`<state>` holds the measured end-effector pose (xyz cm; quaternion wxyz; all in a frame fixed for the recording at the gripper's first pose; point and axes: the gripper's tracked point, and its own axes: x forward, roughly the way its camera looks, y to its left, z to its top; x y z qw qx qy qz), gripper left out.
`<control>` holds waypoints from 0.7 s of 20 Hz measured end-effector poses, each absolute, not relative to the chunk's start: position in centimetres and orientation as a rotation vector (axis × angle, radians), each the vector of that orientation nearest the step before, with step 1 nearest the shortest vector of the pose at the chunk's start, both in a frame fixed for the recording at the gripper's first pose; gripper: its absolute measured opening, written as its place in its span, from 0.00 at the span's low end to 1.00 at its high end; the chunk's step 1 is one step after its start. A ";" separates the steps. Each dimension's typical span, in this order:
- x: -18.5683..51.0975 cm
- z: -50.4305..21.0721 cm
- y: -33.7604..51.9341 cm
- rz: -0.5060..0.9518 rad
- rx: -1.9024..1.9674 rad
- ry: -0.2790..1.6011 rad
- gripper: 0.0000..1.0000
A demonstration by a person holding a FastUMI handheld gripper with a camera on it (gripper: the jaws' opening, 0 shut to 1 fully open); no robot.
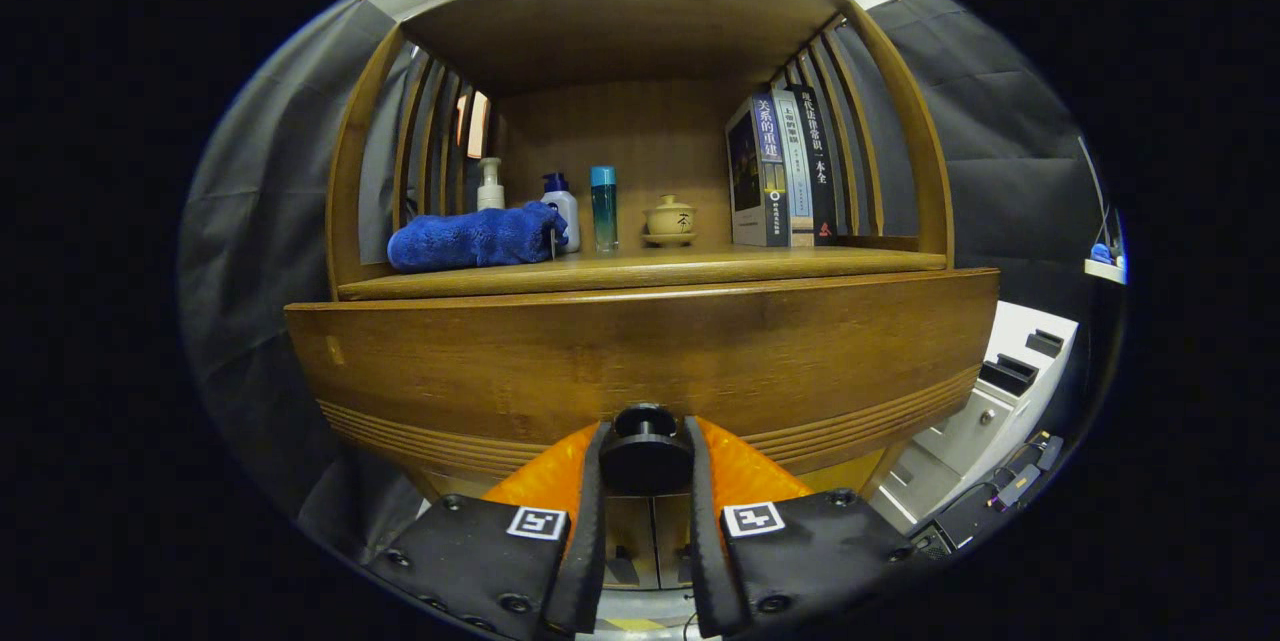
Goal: Pull open the drawer, take out the items inside it, and place them on the countertop above the cabinet.
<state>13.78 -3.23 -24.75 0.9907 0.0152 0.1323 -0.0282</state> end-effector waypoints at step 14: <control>6.1 -23.6 -2.7 -0.036 0.049 0.302 0.39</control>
